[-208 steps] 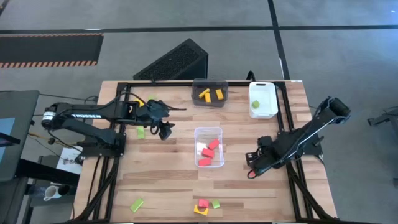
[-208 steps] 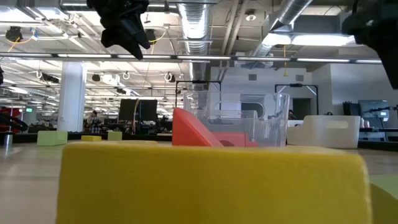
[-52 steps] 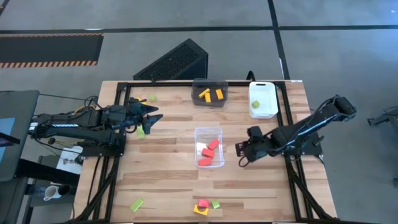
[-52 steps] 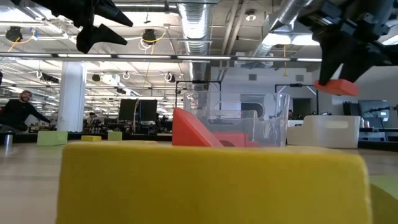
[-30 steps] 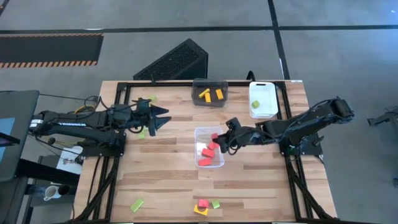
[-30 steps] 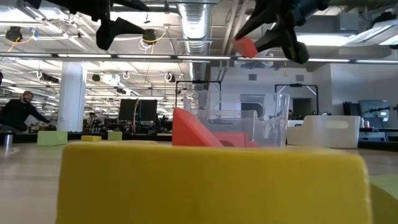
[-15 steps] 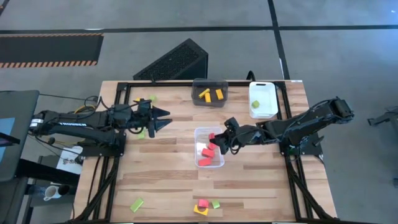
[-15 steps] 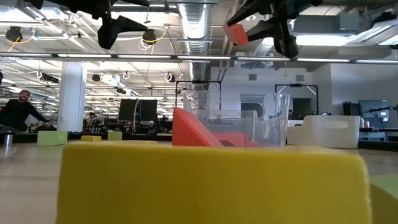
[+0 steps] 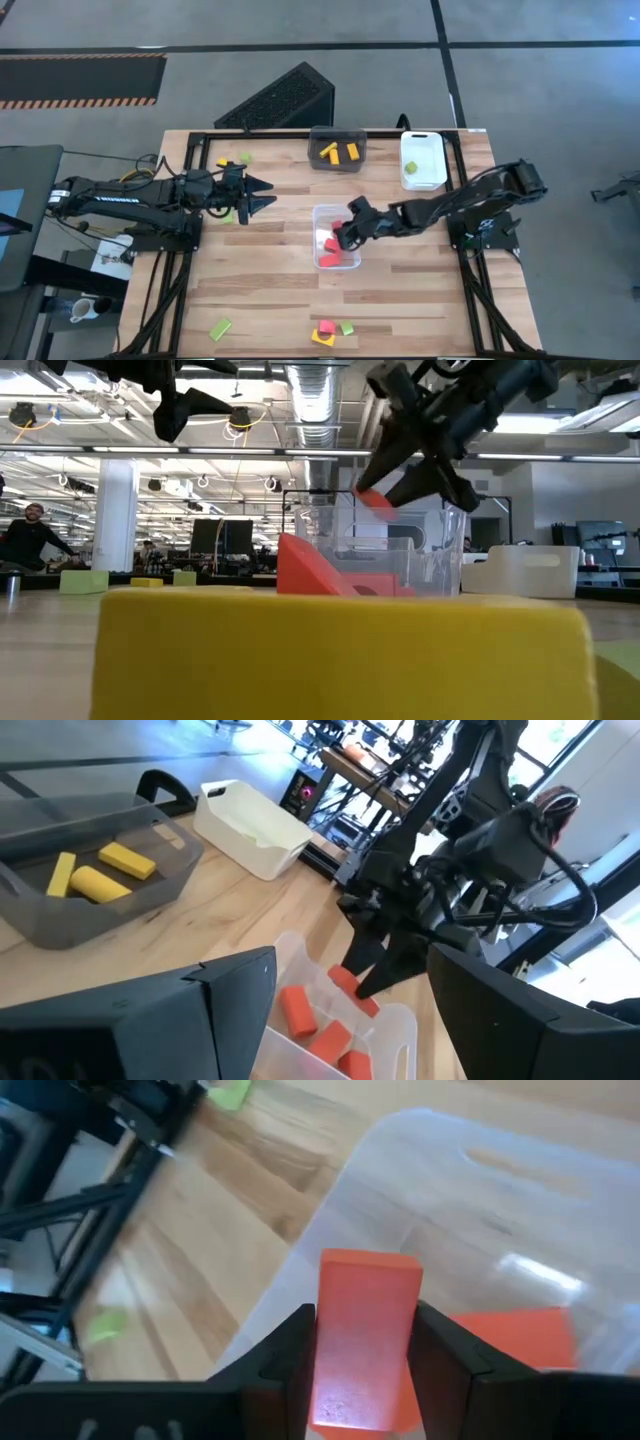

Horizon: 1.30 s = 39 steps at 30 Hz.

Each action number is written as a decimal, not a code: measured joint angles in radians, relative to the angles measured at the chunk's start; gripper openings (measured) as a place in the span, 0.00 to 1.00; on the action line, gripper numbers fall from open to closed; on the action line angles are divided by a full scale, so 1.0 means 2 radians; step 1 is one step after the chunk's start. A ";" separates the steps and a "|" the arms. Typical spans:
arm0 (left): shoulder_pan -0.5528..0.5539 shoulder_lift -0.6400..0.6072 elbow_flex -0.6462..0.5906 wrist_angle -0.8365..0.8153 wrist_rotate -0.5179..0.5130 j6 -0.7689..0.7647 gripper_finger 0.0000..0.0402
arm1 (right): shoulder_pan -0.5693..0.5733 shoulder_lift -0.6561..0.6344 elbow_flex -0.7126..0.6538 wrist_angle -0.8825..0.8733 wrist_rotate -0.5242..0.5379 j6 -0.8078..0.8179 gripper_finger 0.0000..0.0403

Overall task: Sort & place blocks by color
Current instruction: Put the pink block into the transparent bin, then put the green block into the white bin

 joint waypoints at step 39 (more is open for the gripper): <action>0.069 0.069 0.001 -0.507 0.013 -0.330 0.61 | 0.051 -0.144 0.001 -0.063 -0.030 -0.083 0.71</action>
